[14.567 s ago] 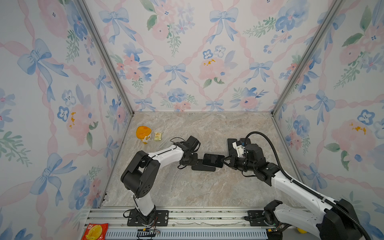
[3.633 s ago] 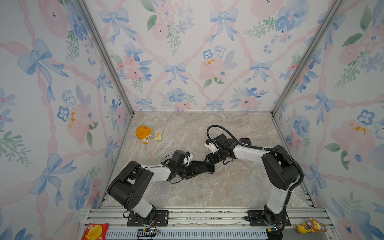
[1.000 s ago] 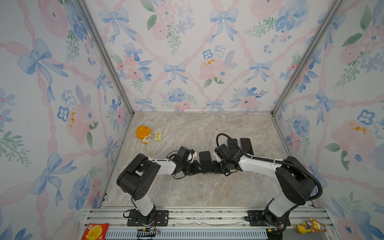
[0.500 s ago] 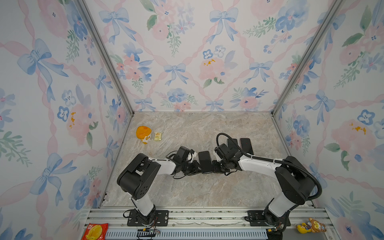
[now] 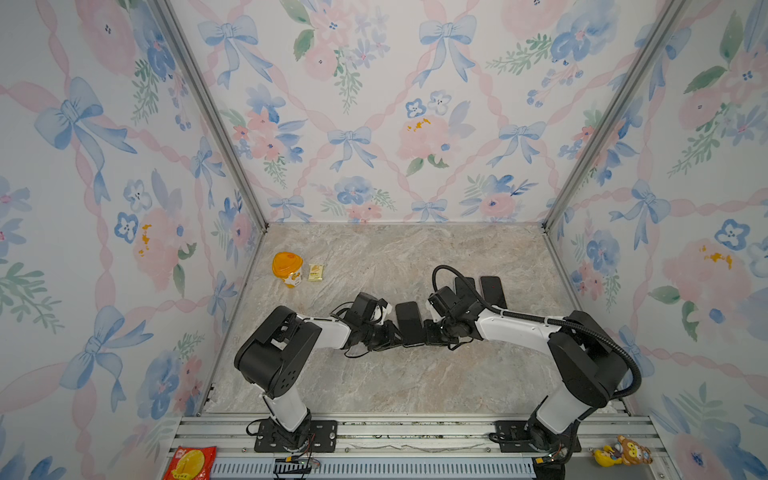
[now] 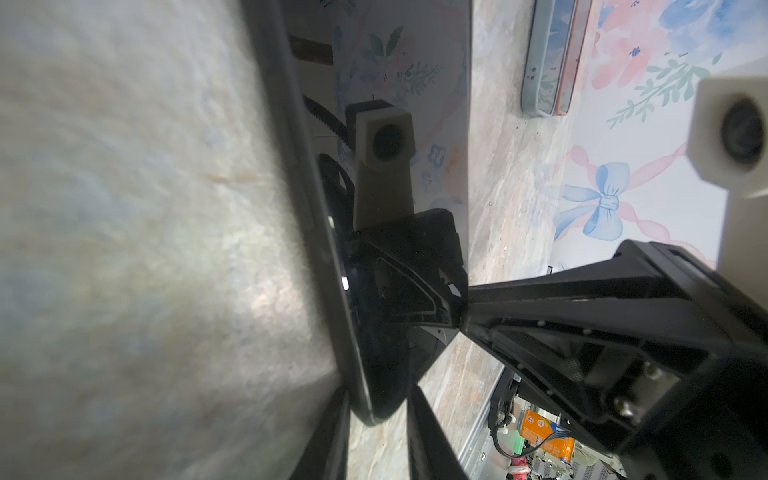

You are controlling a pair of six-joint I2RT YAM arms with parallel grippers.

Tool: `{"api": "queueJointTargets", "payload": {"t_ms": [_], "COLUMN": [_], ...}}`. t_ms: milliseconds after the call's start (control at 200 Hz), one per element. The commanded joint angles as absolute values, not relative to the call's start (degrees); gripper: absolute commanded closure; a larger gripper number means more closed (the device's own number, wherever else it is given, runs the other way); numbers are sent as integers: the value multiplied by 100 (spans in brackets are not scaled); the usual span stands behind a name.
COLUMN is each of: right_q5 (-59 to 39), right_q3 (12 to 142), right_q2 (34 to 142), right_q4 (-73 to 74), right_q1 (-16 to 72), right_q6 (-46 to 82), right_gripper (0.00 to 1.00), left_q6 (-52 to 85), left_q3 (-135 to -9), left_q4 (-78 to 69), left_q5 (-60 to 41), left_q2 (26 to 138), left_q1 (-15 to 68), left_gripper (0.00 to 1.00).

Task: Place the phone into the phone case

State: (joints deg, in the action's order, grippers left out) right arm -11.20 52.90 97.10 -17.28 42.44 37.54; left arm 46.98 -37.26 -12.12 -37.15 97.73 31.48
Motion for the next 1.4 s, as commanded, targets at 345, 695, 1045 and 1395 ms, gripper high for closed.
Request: {"api": "queueJointTargets", "payload": {"t_ms": [345,695,1045,1395], "right_q5": [-934,-884,-694,-670], "right_q3": [5009,4971,4916,5009], "right_q2": [10574,10657,10730,10290], "right_q4": [-1612,-1547,-1574,-1871], "right_q1": [4545,4574,4606,4550], "right_q6": [3836,3902,3983,3933], "right_gripper": [88,88,90,90], "left_q6": [4636,4615,4607,4554], "left_q3": [-3562,-3559,-3542,-3560], "left_q4": [-1008,-1015,-1019,-898], "left_q5": [-3476,-3498,-3498,-3472], "left_q2": [10046,10041,10011,9907], "left_q1": [3151,3124,3112,3052], "left_gripper": [76,77,77,77]}}
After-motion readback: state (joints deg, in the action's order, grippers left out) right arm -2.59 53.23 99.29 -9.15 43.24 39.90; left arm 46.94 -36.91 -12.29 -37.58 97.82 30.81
